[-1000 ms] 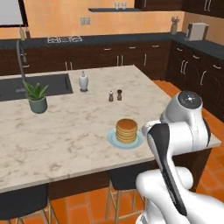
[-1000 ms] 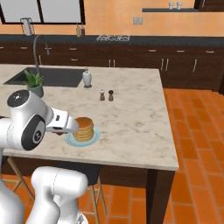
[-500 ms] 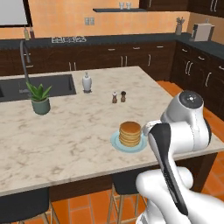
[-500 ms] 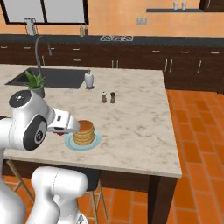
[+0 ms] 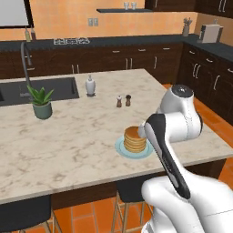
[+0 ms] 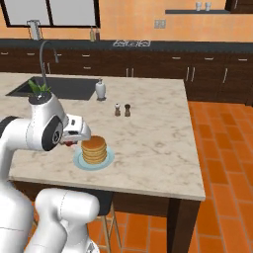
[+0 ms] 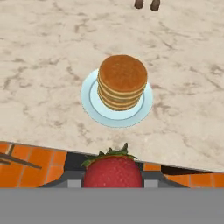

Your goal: Take the strawberry from the fridge and place it on top of the pancake, located on the dining counter.

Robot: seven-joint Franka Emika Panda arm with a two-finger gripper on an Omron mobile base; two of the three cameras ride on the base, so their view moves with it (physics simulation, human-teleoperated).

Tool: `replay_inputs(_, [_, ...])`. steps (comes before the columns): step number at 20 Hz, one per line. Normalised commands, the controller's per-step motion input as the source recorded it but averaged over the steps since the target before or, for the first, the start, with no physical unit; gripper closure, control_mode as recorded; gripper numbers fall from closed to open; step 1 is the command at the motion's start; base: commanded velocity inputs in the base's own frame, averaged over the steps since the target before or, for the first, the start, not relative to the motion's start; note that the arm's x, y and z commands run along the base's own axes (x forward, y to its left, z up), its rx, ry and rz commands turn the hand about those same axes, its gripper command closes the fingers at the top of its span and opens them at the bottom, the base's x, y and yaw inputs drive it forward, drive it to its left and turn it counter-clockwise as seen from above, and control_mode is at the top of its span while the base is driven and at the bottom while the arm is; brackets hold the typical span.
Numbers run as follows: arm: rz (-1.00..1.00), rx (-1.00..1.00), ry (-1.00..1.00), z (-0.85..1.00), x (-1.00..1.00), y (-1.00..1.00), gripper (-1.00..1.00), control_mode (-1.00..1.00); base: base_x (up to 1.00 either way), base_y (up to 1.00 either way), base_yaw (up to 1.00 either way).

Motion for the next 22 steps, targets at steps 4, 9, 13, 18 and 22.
replay_inputs(4, [0.02, -0.02, 0.24, -0.18, 0.44, 0.06, 1.0, -1.0, 0.0, 0.0, 0.0])
replay_inputs(9, [0.01, 0.0, 0.15, -0.27, 0.39, 0.0, 1.0, -1.0, 0.0, 0.0, 0.0])
replay_inputs(13, [0.02, 0.0, 0.07, -0.35, 0.37, 0.0, 1.0, -1.0, 0.0, 0.0, 0.0])
replay_inputs(18, [0.01, 0.0, 0.0, -0.24, 0.33, -0.01, 1.0, -1.0, 0.0, 0.0, 0.0])
replay_inputs(22, [0.0, 0.0, 0.0, -0.2, 0.28, -0.08, 1.0, -1.0, 0.0, 0.0, 0.0])
